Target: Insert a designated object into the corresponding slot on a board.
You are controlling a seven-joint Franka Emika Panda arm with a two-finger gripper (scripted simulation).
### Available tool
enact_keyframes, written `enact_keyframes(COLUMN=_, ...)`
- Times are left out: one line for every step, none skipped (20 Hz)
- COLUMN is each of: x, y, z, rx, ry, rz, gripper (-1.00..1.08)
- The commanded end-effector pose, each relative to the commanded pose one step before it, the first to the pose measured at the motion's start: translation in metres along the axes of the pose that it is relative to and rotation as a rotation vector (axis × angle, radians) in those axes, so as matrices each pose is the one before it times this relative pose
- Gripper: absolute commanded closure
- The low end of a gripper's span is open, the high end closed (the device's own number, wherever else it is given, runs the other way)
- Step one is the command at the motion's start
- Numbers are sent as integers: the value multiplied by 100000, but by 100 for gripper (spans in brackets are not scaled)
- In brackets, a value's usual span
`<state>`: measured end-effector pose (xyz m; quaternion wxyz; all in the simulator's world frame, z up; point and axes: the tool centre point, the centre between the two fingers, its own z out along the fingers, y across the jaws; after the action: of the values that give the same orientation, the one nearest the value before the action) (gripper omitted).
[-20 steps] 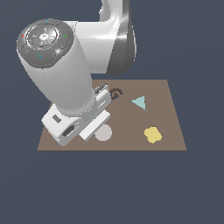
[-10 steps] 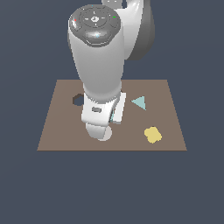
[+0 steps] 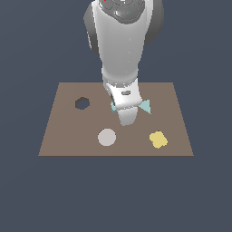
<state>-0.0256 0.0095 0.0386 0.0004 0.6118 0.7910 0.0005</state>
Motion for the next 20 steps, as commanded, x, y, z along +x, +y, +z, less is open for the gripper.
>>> enact_keyframes(x=575, y=-1063, z=-57, rx=-34, ry=-32, rz=-9156, gripper=108)
enact_keyframes(x=204, y=-362, z=-13, rx=7, ry=2, rz=-3080, gripper=108)
enact_keyframes(x=191, y=-341, z=-12, rx=7, ry=2, rz=-2893, gripper=108)
enact_keyframes(x=178, y=-319, z=-11, rx=7, ry=2, rz=-2707, gripper=108)
enact_keyframes(x=166, y=-298, z=-10, rx=6, ry=2, rz=-2526, gripper=108)
enact_keyframes(x=152, y=-278, z=-9, rx=6, ry=2, rz=-2348, gripper=108)
enact_keyframes(x=137, y=-257, z=-9, rx=6, ry=1, rz=-2164, gripper=108)
enact_keyframes(x=122, y=-238, z=-8, rx=5, ry=1, rz=-1987, gripper=108)
enact_keyframes(x=111, y=-220, z=-7, rx=5, ry=0, rz=-1837, gripper=108)
enact_keyframes(x=101, y=-203, z=-7, rx=5, ry=0, rz=-1684, gripper=108)
enact_keyframes(x=92, y=-184, z=-6, rx=4, ry=0, rz=-1527, gripper=108)
enact_keyframes(x=82, y=-164, z=-5, rx=4, ry=0, rz=-1364, gripper=108)
enact_keyframes(x=71, y=-145, z=-5, rx=3, ry=0, rz=-1200, gripper=108)
enact_keyframes(x=61, y=-125, z=-4, rx=3, ry=0, rz=-1038, gripper=108)
enact_keyframes(x=49, y=-107, z=-3, rx=2, ry=0, rz=-873, gripper=108)
enact_keyframes(x=38, y=-87, z=-3, rx=2, ry=0, rz=-711, gripper=108)
enact_keyframes(x=27, y=-68, z=-2, rx=1, ry=-1, rz=-548, gripper=108)
enact_keyframes(x=14, y=-49, z=-2, rx=1, ry=-1, rz=-384, gripper=108)
enact_keyframes(x=1, y=-32, z=-1, rx=0, ry=-2, rz=-218, gripper=108)
enact_keyframes(x=-6, y=-9, z=-1, rx=0, ry=-2, rz=-69, gripper=108)
